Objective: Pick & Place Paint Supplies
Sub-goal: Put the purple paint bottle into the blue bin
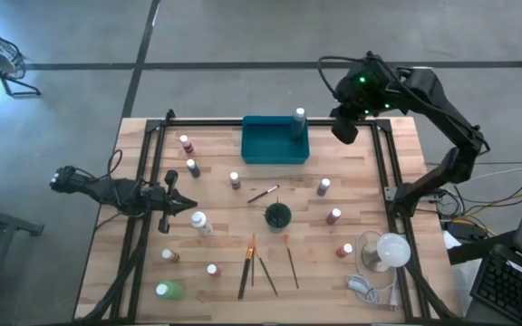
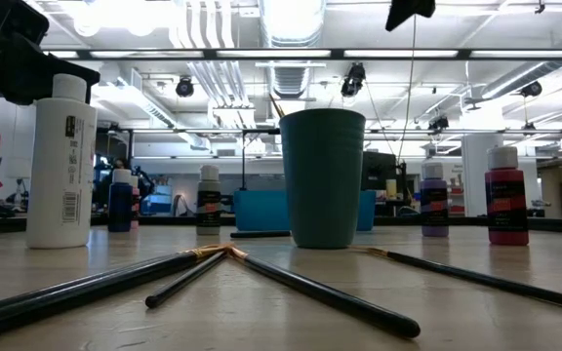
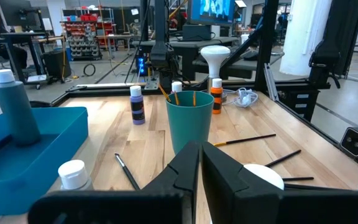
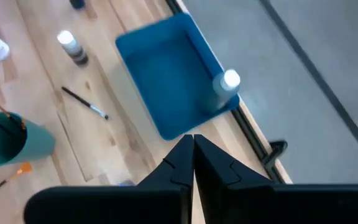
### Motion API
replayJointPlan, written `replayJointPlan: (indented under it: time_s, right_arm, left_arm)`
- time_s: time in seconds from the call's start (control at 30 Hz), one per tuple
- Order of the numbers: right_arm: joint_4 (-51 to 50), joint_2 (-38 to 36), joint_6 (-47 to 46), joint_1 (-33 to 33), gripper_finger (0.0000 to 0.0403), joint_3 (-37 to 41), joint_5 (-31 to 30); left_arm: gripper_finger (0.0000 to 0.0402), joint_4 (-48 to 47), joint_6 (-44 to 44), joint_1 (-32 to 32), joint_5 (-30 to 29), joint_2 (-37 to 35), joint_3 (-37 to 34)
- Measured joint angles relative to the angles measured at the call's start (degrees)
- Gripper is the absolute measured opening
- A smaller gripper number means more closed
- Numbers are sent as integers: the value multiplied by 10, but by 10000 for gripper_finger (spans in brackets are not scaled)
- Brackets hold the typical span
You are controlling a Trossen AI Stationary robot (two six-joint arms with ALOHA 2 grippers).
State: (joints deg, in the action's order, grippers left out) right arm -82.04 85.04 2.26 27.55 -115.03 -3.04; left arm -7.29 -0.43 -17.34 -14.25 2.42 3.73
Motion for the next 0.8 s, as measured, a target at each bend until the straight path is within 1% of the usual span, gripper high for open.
replayJointPlan:
  time_s: [0.13,0.27,0.33,0.53,0.7,0.8]
  right_arm:
    - [94,-31,12,0,8,41,6]
    - [208,-86,29,1,8,114,73]
    - [255,-116,38,4,8,158,96]
    - [299,-182,66,7,8,256,93]
    - [364,-238,56,6,8,331,95]
    - [385,-270,54,6,8,367,94]
  left_arm:
    - [26,0,0,0,0,0,0]
    - [26,0,0,0,0,0,0]
    - [26,0,0,0,0,0,0]
    - [26,0,0,0,0,0,0]
    - [26,0,0,0,0,0,0]
    - [26,0,0,0,0,0,0]
